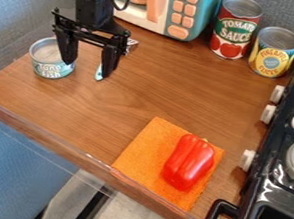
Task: Move the blue spatula to the right side
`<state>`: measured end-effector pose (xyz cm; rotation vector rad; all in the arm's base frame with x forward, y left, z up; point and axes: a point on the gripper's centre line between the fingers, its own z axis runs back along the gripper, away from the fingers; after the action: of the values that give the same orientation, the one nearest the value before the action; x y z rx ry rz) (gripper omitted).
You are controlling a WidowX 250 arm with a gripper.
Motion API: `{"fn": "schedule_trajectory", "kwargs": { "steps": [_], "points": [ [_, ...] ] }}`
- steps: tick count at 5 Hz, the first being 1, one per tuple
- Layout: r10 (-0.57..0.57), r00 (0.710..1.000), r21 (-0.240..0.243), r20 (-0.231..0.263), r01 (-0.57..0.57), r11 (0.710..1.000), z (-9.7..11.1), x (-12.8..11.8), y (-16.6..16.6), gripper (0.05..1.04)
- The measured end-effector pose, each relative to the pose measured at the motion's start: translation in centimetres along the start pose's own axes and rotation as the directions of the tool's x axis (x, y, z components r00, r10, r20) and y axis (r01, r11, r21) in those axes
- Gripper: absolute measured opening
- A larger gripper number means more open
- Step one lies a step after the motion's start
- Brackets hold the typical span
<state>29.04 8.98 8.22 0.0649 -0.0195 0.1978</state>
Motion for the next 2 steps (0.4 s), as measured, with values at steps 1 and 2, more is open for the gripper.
{"fn": "schedule_trajectory", "kwargs": {
  "steps": [1, 2],
  "points": [
    [0.006, 0.999, -0.002, -0.034, -0.006, 1.000, -1.0, -0.1, -0.1, 0.999],
    [0.028, 0.999, 0.008, -0.021, -0.028, 1.000, -1.7, 1.8, 0.1, 0.999]
  ]
}}
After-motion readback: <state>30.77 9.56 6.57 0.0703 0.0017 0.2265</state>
